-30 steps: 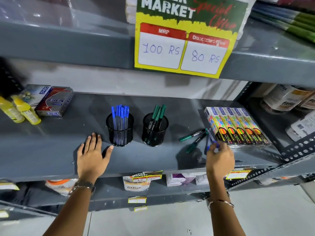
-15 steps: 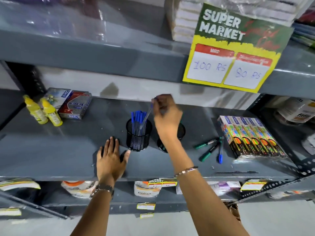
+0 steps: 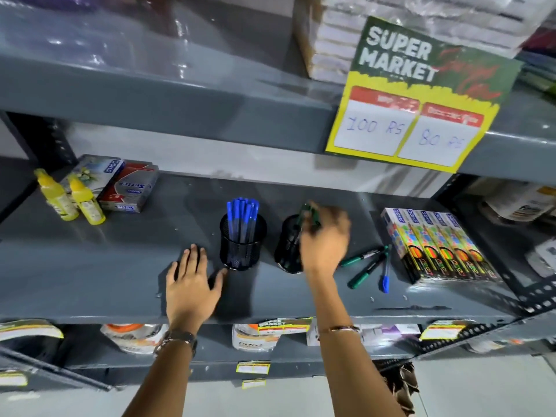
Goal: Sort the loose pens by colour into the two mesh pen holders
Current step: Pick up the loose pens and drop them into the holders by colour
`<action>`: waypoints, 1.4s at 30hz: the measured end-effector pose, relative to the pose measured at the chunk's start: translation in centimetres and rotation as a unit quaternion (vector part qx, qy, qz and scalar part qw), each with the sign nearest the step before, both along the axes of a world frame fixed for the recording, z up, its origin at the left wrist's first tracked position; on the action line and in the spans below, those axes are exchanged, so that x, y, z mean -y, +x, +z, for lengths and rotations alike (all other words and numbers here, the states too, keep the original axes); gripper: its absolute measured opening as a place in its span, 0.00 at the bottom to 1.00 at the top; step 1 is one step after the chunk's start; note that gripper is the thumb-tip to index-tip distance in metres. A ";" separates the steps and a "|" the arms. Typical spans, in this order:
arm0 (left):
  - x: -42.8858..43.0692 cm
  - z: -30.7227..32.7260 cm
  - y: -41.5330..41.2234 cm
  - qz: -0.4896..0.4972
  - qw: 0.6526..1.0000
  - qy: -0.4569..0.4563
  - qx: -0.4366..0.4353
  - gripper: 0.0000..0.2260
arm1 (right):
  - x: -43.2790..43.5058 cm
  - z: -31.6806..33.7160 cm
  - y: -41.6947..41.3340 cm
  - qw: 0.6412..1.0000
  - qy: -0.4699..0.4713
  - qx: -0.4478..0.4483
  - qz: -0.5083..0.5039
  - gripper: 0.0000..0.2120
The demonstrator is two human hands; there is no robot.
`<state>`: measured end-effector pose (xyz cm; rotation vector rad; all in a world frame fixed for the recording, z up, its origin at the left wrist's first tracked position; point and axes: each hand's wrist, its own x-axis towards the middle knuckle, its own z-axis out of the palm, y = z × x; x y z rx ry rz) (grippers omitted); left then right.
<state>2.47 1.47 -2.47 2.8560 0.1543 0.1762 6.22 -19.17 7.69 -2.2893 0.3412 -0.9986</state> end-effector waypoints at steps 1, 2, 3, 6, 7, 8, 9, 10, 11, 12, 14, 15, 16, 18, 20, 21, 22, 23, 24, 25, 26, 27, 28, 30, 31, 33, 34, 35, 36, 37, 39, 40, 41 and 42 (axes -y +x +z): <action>0.1 0.0 0.0 0.000 1.000 -0.003 0.000 0.36 | 2.5 -0.5 -0.7 0.996 0.034 -0.004 -0.085 0.11; 0.4 -0.1 0.0 0.000 1.000 -0.005 0.002 0.35 | 5.3 -1.2 -1.8 0.983 0.074 -0.026 -0.167 0.12; 0.5 -0.1 0.0 0.002 1.000 -0.005 0.003 0.35 | 7.8 -2.1 -2.8 0.964 0.105 -0.068 -0.233 0.12; 0.4 -0.1 -0.1 0.005 1.000 0.000 0.007 0.36 | 12.3 -4.7 -5.5 0.923 0.119 -0.228 -0.286 0.15; 0.4 -0.1 -0.1 0.005 1.000 0.001 0.007 0.36 | 13.0 -5.4 -6.0 0.920 0.109 -0.260 -0.271 0.16; 0.4 -0.1 -0.1 0.005 1.000 0.003 0.009 0.36 | 13.5 -6.0 -6.3 0.919 0.098 -0.283 -0.255 0.16; 0.5 -0.1 -0.1 0.005 1.000 0.004 0.011 0.36 | 13.8 -6.3 -6.4 0.918 0.089 -0.299 -0.245 0.16; 0.5 -0.1 -0.2 0.007 1.000 0.004 0.014 0.36 | 13.9 -6.6 -6.4 0.916 0.086 -0.309 -0.241 0.16; 0.6 0.0 -0.2 0.008 1.000 0.003 0.017 0.36 | 14.0 -6.7 -6.2 0.916 0.087 -0.311 -0.239 0.15; 0.6 0.0 -0.2 0.009 1.000 0.004 0.019 0.36 | 14.1 -6.9 -6.2 0.918 0.096 -0.303 -0.237 0.13; 0.6 0.2 -0.2 0.009 1.000 0.008 0.017 0.36 | 14.1 -6.7 -6.2 0.929 0.121 -0.264 -0.230 0.10; 0.7 0.3 -0.2 0.009 1.000 0.009 0.016 0.37 | 14.0 -6.3 -6.3 0.934 0.133 -0.237 -0.231 0.09; 0.7 0.3 -0.2 0.009 1.000 0.008 0.014 0.37 | 13.9 -5.7 -6.3 0.941 0.140 -0.201 -0.234 0.07; 0.6 0.3 -0.3 0.007 1.000 0.005 0.011 0.37 | 13.4 -4.0 -6.3 0.952 0.155 -0.110 -0.241 0.06; 0.6 0.3 -0.3 0.006 1.000 0.002 0.008 0.37 | 12.9 -1.5 -6.0 0.959 0.160 -0.009 -0.233 0.07; 0.6 0.2 -0.3 0.006 1.000 0.000 0.006 0.37 | 12.6 -0.1 -5.7 0.962 0.156 0.043 -0.221 0.07; 0.4 0.2 -0.3 0.006 1.000 -0.001 0.002 0.37 | 12.2 1.3 -5.3 0.963 0.147 0.093 -0.205 0.08; 0.5 0.2 -0.3 0.003 1.000 0.001 -0.001 0.37 | 12.0 2.8 -4.9 0.964 0.129 0.135 -0.189 0.08; 0.5 0.2 -0.3 0.002 1.000 0.001 -0.003 0.38 | 11.5 4.3 -4.4 0.965 0.107 0.170 -0.167 0.08; 0.4 0.2 -0.3 0.002 1.000 0.000 -0.004 0.40 | 10.8 5.7 -3.9 0.966 0.091 0.199 -0.134 0.08; 0.3 0.2 -0.3 0.002 1.000 -0.002 -0.005 0.41 | 9.8 6.8 -3.3 0.968 0.084 0.219 -0.093 0.07; 0.4 0.2 -0.2 0.003 1.000 -0.004 -0.004 0.41 | 8.7 7.8 -2.7 0.968 0.082 0.231 -0.048 0.06; 0.4 0.2 -0.2 0.004 1.000 -0.007 -0.001 0.39 | 7.5 8.6 -1.9 0.969 0.082 0.233 -0.004 0.06; 0.5 0.2 -0.2 0.007 1.000 -0.015 0.004 0.38 | 4.8 9.2 -0.4 0.971 0.109 0.199 0.077 0.05; 0.4 0.2 -0.2 0.009 1.000 -0.019 0.002 0.38 | 3.2 9.1 0.3 0.970 0.126 0.165 0.124 0.06; 0.3 0.0 -0.2 0.009 1.000 -0.024 -0.001 0.36 | 0.4 8.0 1.6 0.969 0.087 0.106 0.203 0.06; 0.2 0.0 -0.1 0.008 1.000 -0.029 0.000 0.35 | -0.9 7.1 2.2 0.967 0.058 0.070 0.240 0.06; 0.1 0.0 -0.1 0.004 1.000 -0.031 0.001 0.33 | -2.1 6.2 2.6 0.960 0.043 0.019 0.276 0.06; 0.1 -0.1 0.0 0.001 0.999 -0.032 0.002 0.32 | -3.0 5.4 2.9 0.951 0.031 -0.050 0.305 0.06; 0.1 -0.1 0.0 -0.001 1.000 -0.030 0.002 0.32 | -3.8 4.5 3.2 0.939 0.018 -0.115 0.325 0.06; 0.1 0.0 -0.1 -0.002 1.000 -0.031 0.006 0.32 | -4.9 3.1 3.6 0.923 0.004 -0.185 0.338 0.07; 0.1 0.0 -0.1 -0.001 0.999 -0.032 0.005 0.32 | -5.2 2.7 3.7 0.923 -0.009 -0.192 0.332 0.08; 0.1 0.0 0.0 0.000 1.000 -0.031 0.002 0.33 | -5.4 2.3 3.7 0.928 -0.033 -0.190 0.319 0.08; 0.1 0.0 0.0 -0.001 1.000 -0.028 -0.001 0.34 | -5.5 2.1 3.6 0.933 -0.064 -0.186 0.301 0.09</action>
